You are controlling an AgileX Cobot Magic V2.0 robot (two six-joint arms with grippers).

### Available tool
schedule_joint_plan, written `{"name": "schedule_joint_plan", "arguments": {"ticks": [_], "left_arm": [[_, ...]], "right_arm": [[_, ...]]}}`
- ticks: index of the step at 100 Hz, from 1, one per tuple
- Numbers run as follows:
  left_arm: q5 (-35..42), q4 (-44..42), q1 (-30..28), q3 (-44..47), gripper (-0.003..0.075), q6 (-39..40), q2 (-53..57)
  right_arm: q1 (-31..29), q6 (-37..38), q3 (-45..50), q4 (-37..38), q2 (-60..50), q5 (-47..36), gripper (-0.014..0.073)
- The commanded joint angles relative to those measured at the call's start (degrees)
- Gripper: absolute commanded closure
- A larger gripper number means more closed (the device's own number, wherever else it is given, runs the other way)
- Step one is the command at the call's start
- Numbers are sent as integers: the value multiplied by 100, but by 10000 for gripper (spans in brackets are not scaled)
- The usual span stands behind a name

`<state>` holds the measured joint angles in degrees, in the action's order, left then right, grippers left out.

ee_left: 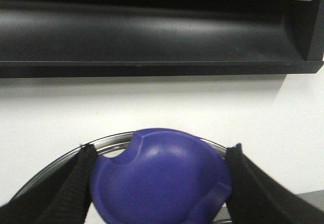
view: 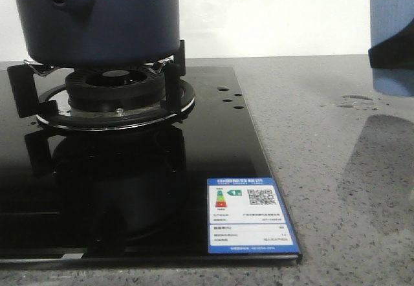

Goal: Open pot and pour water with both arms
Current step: 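Bring the cup back and lower it onto the counter with the right gripper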

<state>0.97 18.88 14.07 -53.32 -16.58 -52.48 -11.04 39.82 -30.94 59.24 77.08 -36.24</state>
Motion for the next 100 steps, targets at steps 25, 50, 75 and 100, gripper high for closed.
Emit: {"name": "schedule_joint_plan", "arguments": {"ticks": [25, 50, 75, 100], "left_arm": [[613, -17, -13, -214, 380, 10, 90], [613, -17, -13, -214, 380, 10, 90], [613, -17, -13, -214, 380, 10, 90], [613, -17, -13, -214, 380, 10, 90]], "right_arm": [[-31, -448, -140, -315, 223, -672, 268], [-31, -453, -140, -315, 223, -476, 268], [-31, -441, -140, -315, 223, -278, 246], [-31, -258, -140, -315, 223, -155, 7]]}}
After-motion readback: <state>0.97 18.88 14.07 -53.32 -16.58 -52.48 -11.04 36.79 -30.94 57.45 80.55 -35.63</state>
